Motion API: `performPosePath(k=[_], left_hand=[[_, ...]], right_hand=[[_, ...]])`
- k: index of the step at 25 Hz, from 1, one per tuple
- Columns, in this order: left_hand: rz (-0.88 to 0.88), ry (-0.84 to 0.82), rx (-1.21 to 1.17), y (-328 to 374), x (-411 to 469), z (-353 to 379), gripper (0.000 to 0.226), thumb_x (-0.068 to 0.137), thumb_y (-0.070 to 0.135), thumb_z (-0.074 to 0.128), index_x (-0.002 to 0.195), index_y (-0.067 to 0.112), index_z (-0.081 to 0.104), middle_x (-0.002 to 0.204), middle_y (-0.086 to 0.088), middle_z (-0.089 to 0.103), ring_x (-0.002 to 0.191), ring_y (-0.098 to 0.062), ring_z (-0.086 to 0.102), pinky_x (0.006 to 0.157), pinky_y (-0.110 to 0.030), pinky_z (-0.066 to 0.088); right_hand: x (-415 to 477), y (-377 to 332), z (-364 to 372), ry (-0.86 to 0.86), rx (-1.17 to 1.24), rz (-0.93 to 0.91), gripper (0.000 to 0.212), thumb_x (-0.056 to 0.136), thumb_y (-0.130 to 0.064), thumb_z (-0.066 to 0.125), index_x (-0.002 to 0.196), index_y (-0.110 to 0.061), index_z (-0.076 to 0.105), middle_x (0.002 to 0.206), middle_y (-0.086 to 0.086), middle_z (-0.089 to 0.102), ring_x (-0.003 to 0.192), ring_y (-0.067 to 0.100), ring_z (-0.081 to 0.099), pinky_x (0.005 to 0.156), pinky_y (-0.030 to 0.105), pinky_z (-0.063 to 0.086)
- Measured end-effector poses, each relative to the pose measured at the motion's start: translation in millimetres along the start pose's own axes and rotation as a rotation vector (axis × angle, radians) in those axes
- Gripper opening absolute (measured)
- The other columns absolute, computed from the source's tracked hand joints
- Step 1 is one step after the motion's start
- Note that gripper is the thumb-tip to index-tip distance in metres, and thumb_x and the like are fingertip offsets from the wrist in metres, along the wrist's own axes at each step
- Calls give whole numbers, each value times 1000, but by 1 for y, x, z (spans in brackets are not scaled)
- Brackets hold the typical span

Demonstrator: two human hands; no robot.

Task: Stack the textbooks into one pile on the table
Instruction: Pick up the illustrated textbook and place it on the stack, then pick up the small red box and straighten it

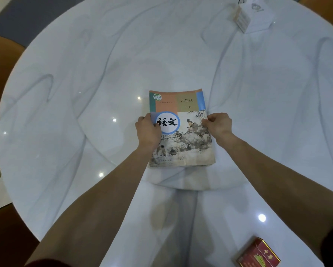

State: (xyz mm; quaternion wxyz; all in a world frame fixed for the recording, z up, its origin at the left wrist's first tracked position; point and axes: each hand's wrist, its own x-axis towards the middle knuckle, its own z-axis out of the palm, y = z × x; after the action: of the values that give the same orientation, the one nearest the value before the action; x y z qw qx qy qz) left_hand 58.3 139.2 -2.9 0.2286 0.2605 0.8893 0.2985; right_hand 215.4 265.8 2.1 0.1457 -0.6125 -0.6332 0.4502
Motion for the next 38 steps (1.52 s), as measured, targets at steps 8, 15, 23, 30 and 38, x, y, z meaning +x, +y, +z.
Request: performPosePath(k=[8,15,23,30,38], left_hand=[[-16,-66,24,-7,0,0,39,95,7,43,134,4,48,134,-22,43,123,-40,40,100,-40,39],[-32,-114,58,-7,2,-2,42,98,12,44,139,7,43,140,-18,40,126,-39,37,100,-40,38],[87,-59,232,6,-17,-11,40,96,14,45,136,10,45,132,-19,46,123,-35,42,96,-44,44],[459,-212,467,24,-67,-11,35,96,26,46,126,11,57,122,-12,62,115,-30,56,87,-41,53],[796,-387,595,39,-145,16,42,92,28,51,132,13,49,133,-11,52,127,-30,44,100,-41,45]], right_hand=[[-6,6,9,78,-143,-70,24,88,-14,63,91,8,72,92,26,73,89,38,68,83,38,56],[-8,4,5,71,-59,38,21,86,-10,65,90,10,70,93,26,72,78,33,65,83,40,58],[-26,0,-10,-31,-273,-20,30,92,-18,55,77,5,66,74,17,66,68,31,58,65,33,52],[-83,19,-39,-53,-611,-196,30,93,-25,47,109,-8,65,112,17,65,101,35,62,83,35,51],[-154,78,-82,101,-706,-219,32,94,-26,46,117,-12,62,117,11,63,107,30,60,82,33,49]])
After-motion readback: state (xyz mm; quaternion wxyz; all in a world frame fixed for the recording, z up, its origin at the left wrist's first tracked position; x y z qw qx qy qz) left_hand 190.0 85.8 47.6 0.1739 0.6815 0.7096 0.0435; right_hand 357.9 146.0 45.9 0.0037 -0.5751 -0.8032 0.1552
